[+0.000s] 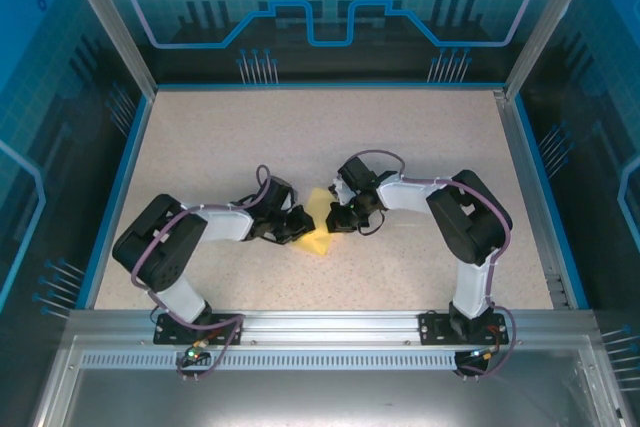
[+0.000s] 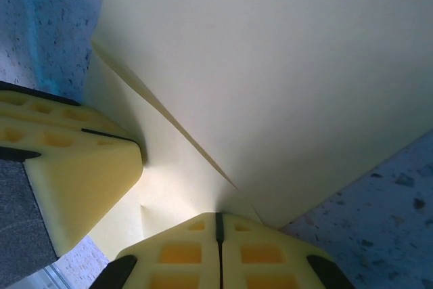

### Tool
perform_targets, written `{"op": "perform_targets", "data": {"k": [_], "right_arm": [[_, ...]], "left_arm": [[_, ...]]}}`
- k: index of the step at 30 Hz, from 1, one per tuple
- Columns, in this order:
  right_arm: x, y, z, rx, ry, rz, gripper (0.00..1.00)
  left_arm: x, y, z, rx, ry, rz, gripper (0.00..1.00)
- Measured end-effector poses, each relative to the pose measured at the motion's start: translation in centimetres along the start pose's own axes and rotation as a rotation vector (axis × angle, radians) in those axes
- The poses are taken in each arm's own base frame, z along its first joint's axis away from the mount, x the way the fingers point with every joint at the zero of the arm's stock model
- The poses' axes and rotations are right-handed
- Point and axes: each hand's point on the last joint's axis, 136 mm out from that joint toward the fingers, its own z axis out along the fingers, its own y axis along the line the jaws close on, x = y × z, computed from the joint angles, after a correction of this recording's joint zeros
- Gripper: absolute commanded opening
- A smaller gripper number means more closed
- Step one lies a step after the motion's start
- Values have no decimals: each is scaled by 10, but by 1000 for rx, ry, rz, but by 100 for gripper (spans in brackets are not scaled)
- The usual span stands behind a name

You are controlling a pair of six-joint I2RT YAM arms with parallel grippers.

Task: Fold a paper plane with a square sheet of paper (pick it up from the middle)
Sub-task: Fold the paper at the center of the table.

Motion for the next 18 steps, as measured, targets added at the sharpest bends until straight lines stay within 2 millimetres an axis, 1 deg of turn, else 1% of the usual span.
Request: {"op": "perform_targets", "data": {"k": [7, 11, 14, 18], "right_arm": [[0, 1, -2, 5, 0, 3, 6], [-1, -1, -6, 28, -11, 18, 6], [-1, 1, -13, 36, -23, 23, 7], [-5, 13, -28, 26, -65, 8, 7]], "left_arm": [[-3, -4, 3, 26, 0, 1, 13], [-2, -4, 3, 26, 0, 1, 12], [-2, -4, 3, 26, 0, 1, 13], [-2, -4, 3, 25, -1, 5, 13]]}}
